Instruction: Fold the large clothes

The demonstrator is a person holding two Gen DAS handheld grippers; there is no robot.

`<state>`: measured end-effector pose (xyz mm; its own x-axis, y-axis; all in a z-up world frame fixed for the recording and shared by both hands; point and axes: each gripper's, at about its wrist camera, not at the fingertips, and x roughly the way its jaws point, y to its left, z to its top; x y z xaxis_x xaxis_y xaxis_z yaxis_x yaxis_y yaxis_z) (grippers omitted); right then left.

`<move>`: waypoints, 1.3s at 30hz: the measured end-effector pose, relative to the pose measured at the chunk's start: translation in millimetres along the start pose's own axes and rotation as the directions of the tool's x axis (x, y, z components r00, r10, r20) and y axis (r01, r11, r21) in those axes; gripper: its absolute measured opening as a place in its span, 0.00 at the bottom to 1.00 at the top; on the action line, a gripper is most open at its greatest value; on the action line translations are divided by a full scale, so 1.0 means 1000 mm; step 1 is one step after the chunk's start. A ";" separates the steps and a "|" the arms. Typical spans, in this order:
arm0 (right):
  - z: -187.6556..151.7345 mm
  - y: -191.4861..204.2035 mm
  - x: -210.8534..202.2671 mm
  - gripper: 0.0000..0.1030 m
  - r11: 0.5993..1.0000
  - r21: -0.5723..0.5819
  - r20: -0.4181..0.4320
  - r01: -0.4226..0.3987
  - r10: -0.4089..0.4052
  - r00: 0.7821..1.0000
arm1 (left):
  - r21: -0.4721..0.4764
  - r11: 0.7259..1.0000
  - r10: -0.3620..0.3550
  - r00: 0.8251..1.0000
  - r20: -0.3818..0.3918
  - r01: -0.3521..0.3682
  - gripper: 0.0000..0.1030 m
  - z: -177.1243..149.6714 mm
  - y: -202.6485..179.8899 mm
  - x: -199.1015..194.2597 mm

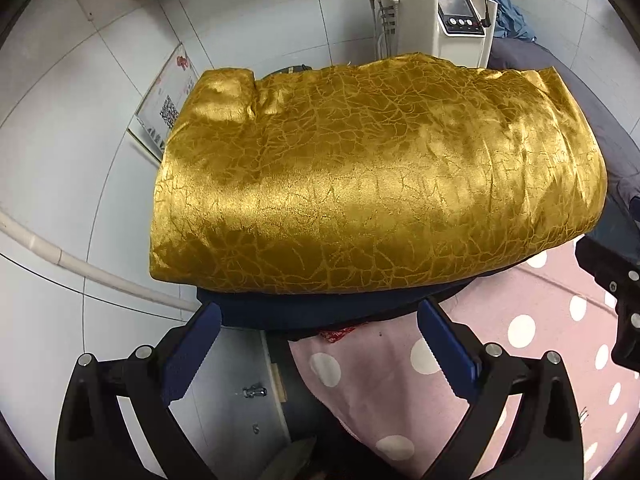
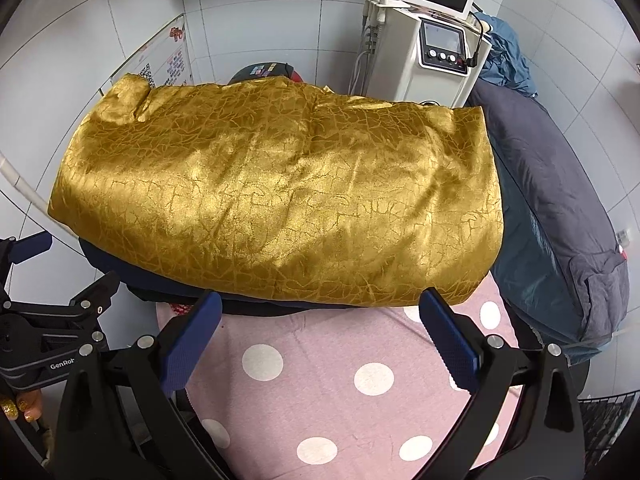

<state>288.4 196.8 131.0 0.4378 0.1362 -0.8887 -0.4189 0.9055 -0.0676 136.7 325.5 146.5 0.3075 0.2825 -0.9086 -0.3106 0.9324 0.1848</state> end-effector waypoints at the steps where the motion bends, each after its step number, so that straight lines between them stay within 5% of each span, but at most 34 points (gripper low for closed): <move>1: 0.000 0.000 0.000 0.95 1.000 0.001 -0.001 0.000 0.000 1.000 | -0.001 1.000 -0.003 1.000 -0.001 0.003 0.94 0.000 0.000 0.000; 39: -0.004 -0.001 0.000 0.95 1.000 -0.004 0.003 0.003 -0.003 1.000 | 0.016 1.000 -0.002 1.000 -0.008 0.002 0.94 0.003 -0.002 -0.002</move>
<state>286.1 194.0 129.3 0.4415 0.1347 -0.8871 -0.4206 0.9044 -0.0720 139.5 323.2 149.4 0.3014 0.2787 -0.9119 -0.2955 0.9365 0.1886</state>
